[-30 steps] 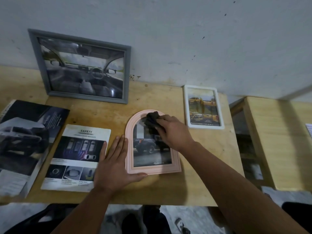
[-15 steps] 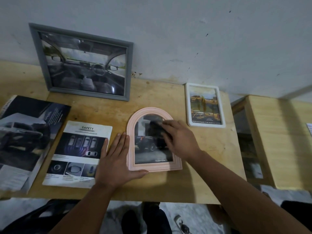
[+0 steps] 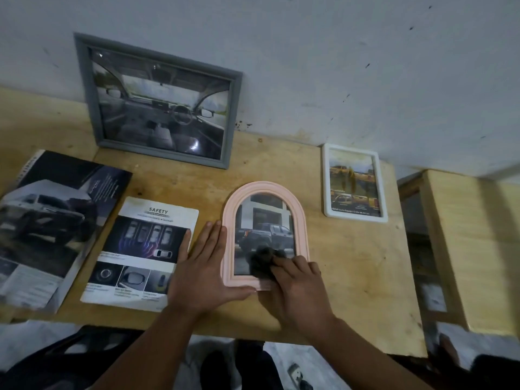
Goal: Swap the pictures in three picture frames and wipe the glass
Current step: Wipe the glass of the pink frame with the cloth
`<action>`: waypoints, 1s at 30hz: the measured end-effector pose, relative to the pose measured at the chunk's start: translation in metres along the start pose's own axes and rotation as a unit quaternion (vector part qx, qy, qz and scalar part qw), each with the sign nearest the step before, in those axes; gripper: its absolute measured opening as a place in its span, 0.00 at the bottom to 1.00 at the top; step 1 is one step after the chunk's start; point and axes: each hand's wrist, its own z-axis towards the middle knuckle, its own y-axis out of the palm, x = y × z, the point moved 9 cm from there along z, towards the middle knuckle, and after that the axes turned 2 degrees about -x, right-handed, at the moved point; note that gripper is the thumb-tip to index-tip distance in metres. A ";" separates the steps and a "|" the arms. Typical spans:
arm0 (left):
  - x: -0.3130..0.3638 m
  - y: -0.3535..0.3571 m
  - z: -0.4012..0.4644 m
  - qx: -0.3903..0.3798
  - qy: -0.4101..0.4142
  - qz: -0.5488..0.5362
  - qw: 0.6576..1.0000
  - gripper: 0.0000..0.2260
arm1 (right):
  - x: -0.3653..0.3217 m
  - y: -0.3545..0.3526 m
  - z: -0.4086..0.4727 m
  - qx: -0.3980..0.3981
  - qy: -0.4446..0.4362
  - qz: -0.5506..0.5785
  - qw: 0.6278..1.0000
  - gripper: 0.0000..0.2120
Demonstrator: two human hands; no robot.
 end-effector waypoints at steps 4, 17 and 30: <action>0.000 0.000 0.000 0.009 0.005 -0.014 1.000 0.61 | -0.037 -0.004 0.028 -0.042 -0.025 0.178 0.983 0.13; -0.001 0.002 0.001 0.009 0.000 -0.005 1.000 0.62 | 0.006 0.011 0.049 0.021 -0.056 0.085 0.995 0.18; 0.000 0.000 -0.001 0.007 -0.008 0.001 1.000 0.63 | 0.024 -0.007 0.107 0.015 -0.016 0.048 0.999 0.17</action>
